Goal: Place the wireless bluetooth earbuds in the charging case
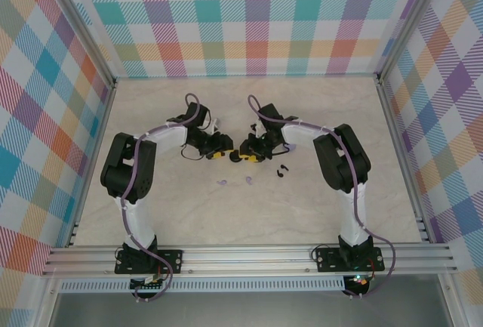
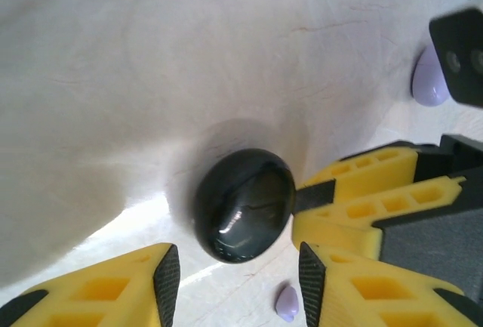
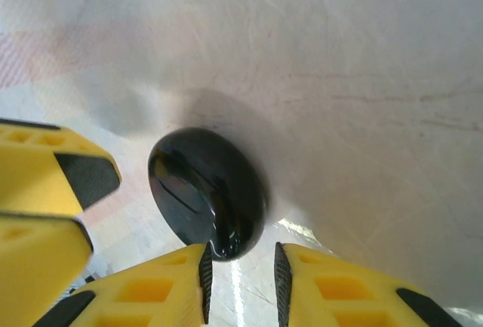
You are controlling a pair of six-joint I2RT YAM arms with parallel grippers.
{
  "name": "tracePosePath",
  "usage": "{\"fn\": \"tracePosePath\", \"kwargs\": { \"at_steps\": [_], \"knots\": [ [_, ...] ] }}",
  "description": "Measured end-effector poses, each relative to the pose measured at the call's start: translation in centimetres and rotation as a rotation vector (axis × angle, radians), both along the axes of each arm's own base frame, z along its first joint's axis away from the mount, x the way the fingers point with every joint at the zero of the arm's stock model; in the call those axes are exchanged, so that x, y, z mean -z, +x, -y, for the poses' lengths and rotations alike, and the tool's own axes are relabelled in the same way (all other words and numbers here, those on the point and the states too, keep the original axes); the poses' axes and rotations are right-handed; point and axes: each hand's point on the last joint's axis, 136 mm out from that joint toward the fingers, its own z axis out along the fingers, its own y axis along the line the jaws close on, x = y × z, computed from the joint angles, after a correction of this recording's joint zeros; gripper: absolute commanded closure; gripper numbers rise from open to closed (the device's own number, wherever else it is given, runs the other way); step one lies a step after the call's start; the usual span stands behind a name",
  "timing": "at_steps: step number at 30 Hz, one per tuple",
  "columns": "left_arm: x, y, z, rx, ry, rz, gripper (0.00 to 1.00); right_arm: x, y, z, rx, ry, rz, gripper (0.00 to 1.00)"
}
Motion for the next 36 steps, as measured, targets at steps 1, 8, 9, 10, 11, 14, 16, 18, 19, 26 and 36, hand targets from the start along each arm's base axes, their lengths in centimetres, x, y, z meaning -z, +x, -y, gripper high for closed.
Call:
{"fn": "tracePosePath", "kwargs": {
  "at_steps": [1,8,9,10,11,14,16,18,19,26,36],
  "knots": [
    [0.2,0.0,-0.2,-0.006,-0.001,-0.004,0.50,0.0,0.0,0.0,-0.001,0.004,-0.002,0.70],
    [1.4,-0.9,-0.4,-0.022,-0.016,-0.034,0.47,-0.5,0.3,-0.4,-0.004,0.035,0.010,0.74],
    [1.4,-0.8,-0.4,-0.023,-0.019,-0.029,0.47,-0.5,0.3,-0.5,-0.004,0.036,0.012,0.74],
    [1.3,-0.7,-0.4,-0.024,-0.025,-0.026,0.47,-0.4,0.4,-0.5,-0.004,0.036,0.012,0.74],
    [1.3,-0.6,-0.3,-0.023,-0.030,-0.021,0.47,-0.3,0.4,-0.5,-0.004,0.035,0.010,0.74],
    [1.0,-0.3,0.0,-0.024,-0.046,-0.007,0.48,0.1,0.4,-0.5,-0.003,0.030,0.002,0.76],
    [0.8,-0.1,0.1,-0.025,-0.055,0.001,0.49,0.2,0.5,-0.4,0.000,0.030,0.000,0.76],
    [0.7,0.1,0.2,-0.025,-0.063,0.008,0.49,0.1,0.7,-0.4,0.004,0.031,0.003,0.76],
    [0.6,0.1,0.3,-0.024,-0.067,0.011,0.49,0.1,0.7,-0.3,0.004,0.031,0.003,0.76],
    [1.7,0.0,0.5,-0.022,-0.075,-0.017,0.51,0.2,0.9,-0.5,0.004,0.032,0.004,0.77],
    [1.8,-0.1,1.0,-0.035,-0.122,-0.031,0.55,0.2,0.8,-0.6,0.000,0.041,-0.001,0.78]
  ]
}}
